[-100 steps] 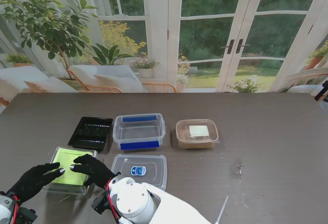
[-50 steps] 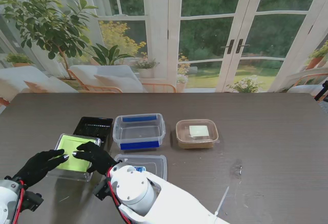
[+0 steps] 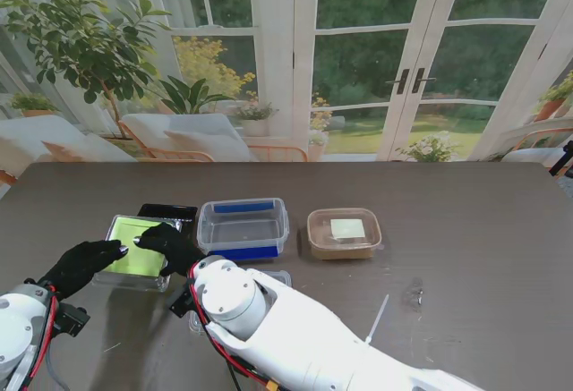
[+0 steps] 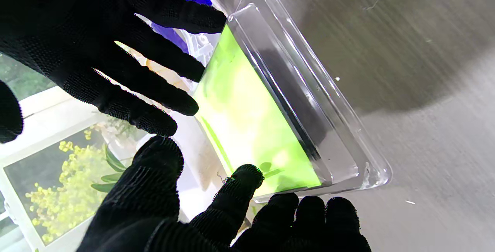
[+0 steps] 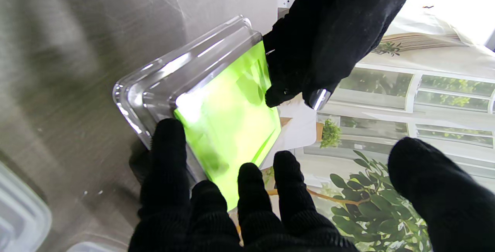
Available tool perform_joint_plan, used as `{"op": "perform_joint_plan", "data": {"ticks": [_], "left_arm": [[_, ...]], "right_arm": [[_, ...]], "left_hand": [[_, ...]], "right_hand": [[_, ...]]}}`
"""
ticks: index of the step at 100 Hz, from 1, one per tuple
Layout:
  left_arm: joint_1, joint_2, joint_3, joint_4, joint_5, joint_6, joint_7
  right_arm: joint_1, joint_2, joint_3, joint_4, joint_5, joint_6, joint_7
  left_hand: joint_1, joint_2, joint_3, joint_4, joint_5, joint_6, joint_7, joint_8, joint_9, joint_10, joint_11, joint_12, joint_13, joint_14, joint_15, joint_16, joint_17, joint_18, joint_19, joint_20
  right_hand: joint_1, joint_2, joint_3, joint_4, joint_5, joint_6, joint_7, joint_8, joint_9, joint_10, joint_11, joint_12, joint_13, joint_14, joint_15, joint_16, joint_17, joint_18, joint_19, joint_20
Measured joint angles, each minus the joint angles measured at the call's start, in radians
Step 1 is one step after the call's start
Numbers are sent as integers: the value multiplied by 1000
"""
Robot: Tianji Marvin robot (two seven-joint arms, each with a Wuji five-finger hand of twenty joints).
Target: Pair container bodies with their lids
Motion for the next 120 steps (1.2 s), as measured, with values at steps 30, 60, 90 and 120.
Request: {"op": "perform_joint_plan", "data": {"ticks": [30,60,90,120], "left_arm": [[-102,2,40,79,-16,20,1],[-209,2,86,181,-29,29,6],[-302,5,123,248,-30,47,-15],[-357,10,153,288,-25,66,-33]], "right_arm": [[73,-53,6,126,20,-11,19],[135,-114,17,278,47,-49,58],[192,-164,41,408,60,-79,93],[197,-127,48,314,77,-12,78]], "left_hand": [[0,0,0,0,12,0,3,1,0,0,-1,0,16,0,-1,0,0,1,11,1],[1,0,0,0,26,0,8,2,14,0,-1,0,19,0,-1,0,0,2,24,1],[1,0,0,0,31,0,9,3,14,0,-1,0,19,0,-3,0,0,2,24,1],[1,0,0,0,31,-11,9,3,43,0,-1,5,30,6,-4,24,0,5,36,2]], "right_hand": [[0,0,0,0,0,0,3,6,0,0,1,0,2,-24,7,8,-2,0,0,0],[0,0,0,0,0,0,13,12,0,0,13,1,8,-29,-8,8,-34,-11,0,-3],[0,0,0,0,0,0,13,12,0,0,13,1,8,-29,-9,8,-38,-17,0,-19],[0,0,0,0,0,1,14,13,0,0,14,1,-10,-27,-43,-3,-39,-120,1,-20]]}}
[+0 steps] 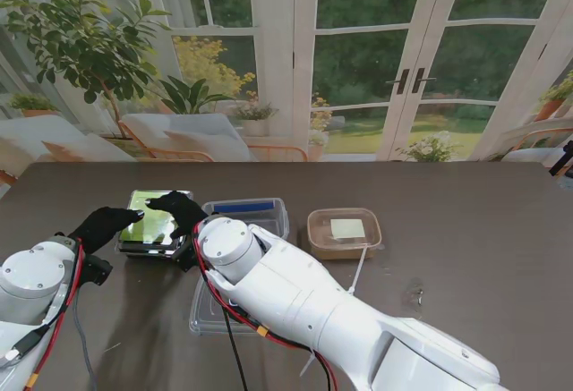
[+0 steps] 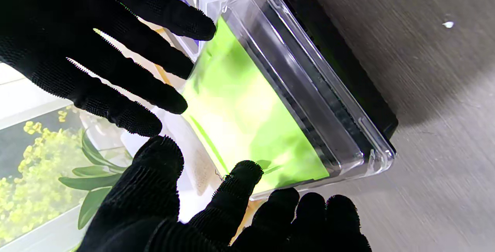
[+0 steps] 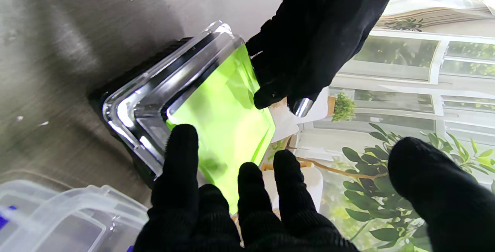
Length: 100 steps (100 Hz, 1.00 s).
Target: Pair container bodies with their lids
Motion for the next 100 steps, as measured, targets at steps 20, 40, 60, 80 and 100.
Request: {"op": "perform_joint_plan", "data": {"ticks": [20,40,60,80,100], "left_arm": [[-17,0,17,21,9,10,0],[-40,-1,29,55,16,12,1],[-63,-1,39,86,20,11,0],[-72,-1,41,94,22,9,0],[-80,-1,47,105,23,4,1]], "right_arm": [[11,-13,6,42,4,-4,22],[17,-33,11,91,5,-13,45],[23,-46,13,119,5,-16,54],[28,-50,15,126,5,-15,57],[33,-57,19,143,1,-14,58]], "left_hand": [[0,0,0,0,4,-2,0,0,4,0,7,8,3,1,0,0,0,1,0,0],[0,0,0,0,7,-2,2,12,13,0,16,9,5,2,0,0,0,2,0,0],[1,0,0,0,7,-3,10,12,14,0,16,20,5,2,0,0,0,2,0,0],[1,0,0,0,7,-5,11,12,14,0,17,30,5,2,-7,0,0,2,0,0],[1,0,0,0,7,-13,12,12,14,-3,20,32,5,13,-12,0,0,12,0,12]], "right_hand": [[0,0,0,0,0,0,7,1,0,0,0,0,0,0,0,0,0,0,0,0],[0,0,0,0,0,0,11,2,0,0,1,1,0,0,1,0,0,-2,0,0],[0,0,0,0,0,0,11,5,0,0,1,1,0,-7,1,0,0,-4,0,0],[0,0,0,0,0,0,13,6,0,0,1,2,0,-7,7,0,0,-5,0,0],[0,0,0,0,0,0,28,12,0,0,13,4,0,-7,15,1,0,-5,0,0]]}}
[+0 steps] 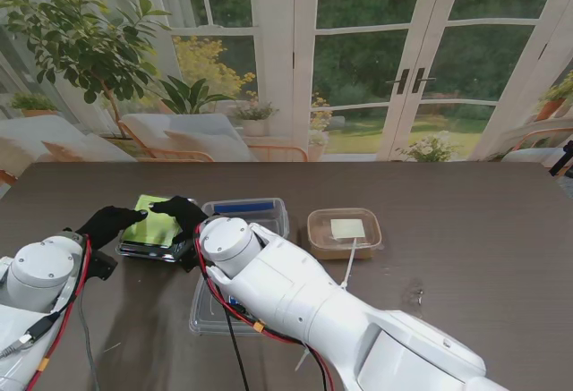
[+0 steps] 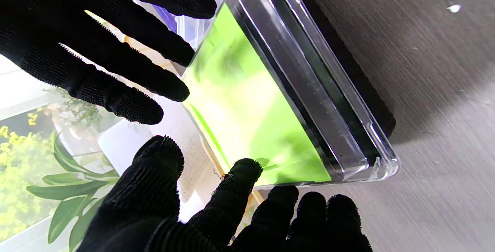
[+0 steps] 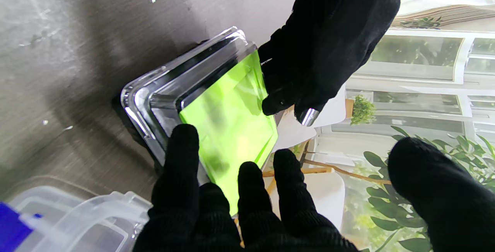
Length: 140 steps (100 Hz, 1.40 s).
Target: Pair container bodies with their lids
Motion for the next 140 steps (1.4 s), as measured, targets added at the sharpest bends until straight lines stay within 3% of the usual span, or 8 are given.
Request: {"op": "perform_joint_plan", "data": {"ticks": [27,64,87,98,140], "left_arm": [[-4,0,3,4,3,0,-3],[-6,0,5,10,27,-10,-3],[-8,0,5,16,27,-17,-3],[-10,0,6,18,28,-19,-6],[-3,0,-5,14,38,-19,0]], "right_arm": [[1,-2,1,6,-9,1,-4],[1,-6,7,15,-15,-7,-25],[1,3,11,-1,-16,-5,-40],[2,3,12,-1,-16,-5,-36],[7,-8,14,24,-16,-16,-22]], "left_hand": [[1,0,-10,0,-1,-10,0,-1,0,-12,1,1,1,17,-46,1,0,16,-38,14],[1,0,-22,0,-67,-15,-9,-9,0,-61,17,11,1,19,-119,15,60,27,-306,75],[1,0,-22,0,-75,-22,-13,-14,0,-78,30,15,1,19,-138,15,60,27,-307,102],[1,0,-22,0,-76,2,-17,-14,16,-102,51,36,1,19,-146,16,61,27,-308,107],[1,0,-22,0,-77,2,-20,-15,15,-103,51,36,1,20,-149,17,62,27,-321,120]], "right_hand": [[0,0,0,0,0,0,24,14,0,0,15,9,9,0,6,0,0,0,0,0],[1,0,12,0,0,0,24,14,0,0,44,22,30,0,45,17,0,22,0,0],[7,0,14,0,0,-1,26,18,0,0,65,31,34,-20,59,26,0,23,0,0],[7,0,14,0,1,-1,26,18,0,0,65,34,46,-28,62,27,0,23,0,0],[7,0,14,0,1,-2,26,24,0,0,66,34,46,-28,62,27,0,23,0,0]]}}
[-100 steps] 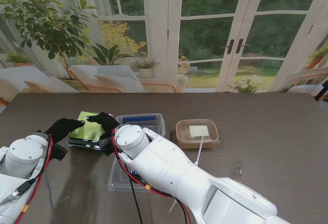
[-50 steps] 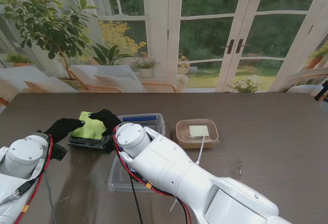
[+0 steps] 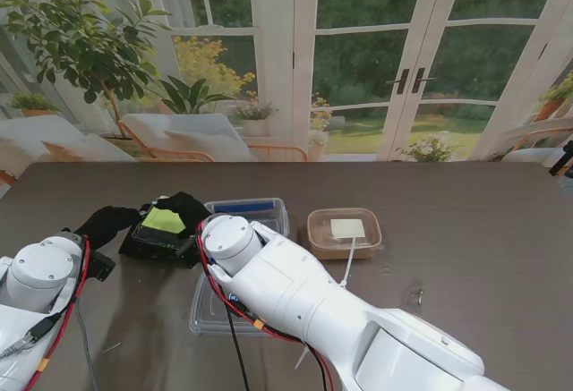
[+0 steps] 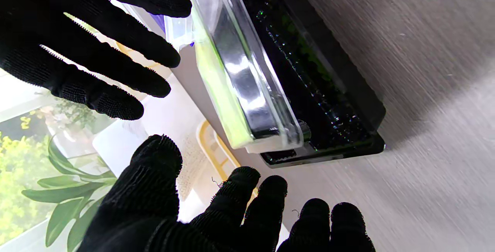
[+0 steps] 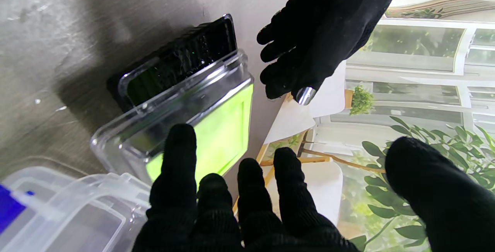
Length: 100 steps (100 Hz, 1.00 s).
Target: Pair container bodies with their lids
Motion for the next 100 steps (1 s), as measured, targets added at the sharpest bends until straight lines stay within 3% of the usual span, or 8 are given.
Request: {"op": "perform_joint_plan", "data": {"ticks": [40,57,74,78,79,100], "left_arm": [[36,0,-28,-41,23,-16,8],[53,3,-30,-58,96,-47,10],[65,14,-15,-60,174,-136,23],[66,16,-9,-60,193,-156,27],[66,16,-8,-60,197,-160,27],[54,30,27,-52,271,-226,8]], "right_arm": [[5,1,-17,5,-28,-9,24],[-22,72,-37,-146,-50,-5,-16],[-41,135,-34,-258,-77,10,-37],[-46,151,-32,-284,-86,14,-40],[-47,154,-32,-290,-89,15,-40],[-88,236,3,-421,-125,41,-47]], "left_hand": [[0,0,0,0,0,-2,0,-1,0,0,0,0,0,0,-1,9,1,0,-11,9],[0,0,0,0,2,-4,0,-1,2,0,0,0,3,20,-1,12,9,13,-12,11],[-1,-3,3,0,4,-28,0,-1,4,0,1,1,47,29,-1,26,15,22,-12,27],[-20,-14,101,1,4,-34,0,-1,5,0,1,6,51,30,-1,29,22,22,-12,40],[-26,-22,105,11,4,-38,0,-1,5,0,1,6,51,30,-1,32,23,22,-12,46],[-72,-73,214,10,14,-64,1,0,5,-22,4,13,51,28,-1,40,24,22,-12,48]], "right_hand": [[8,0,1,0,53,-29,-2,0,30,0,38,3,79,-3,20,12,0,0,0,0],[8,0,2,0,103,-55,-17,1,120,0,40,3,131,-1,23,16,2,25,38,20],[10,-1,2,0,153,-77,-37,1,189,0,26,3,199,21,44,38,7,63,88,63],[10,-1,2,0,155,-78,-38,1,190,0,26,3,208,26,56,47,12,65,100,65],[10,-1,2,0,163,-78,-42,1,193,0,26,3,214,27,51,48,14,65,102,65],[21,-4,8,0,188,-81,-58,2,250,0,19,3,230,40,109,80,16,79,113,91]]}}
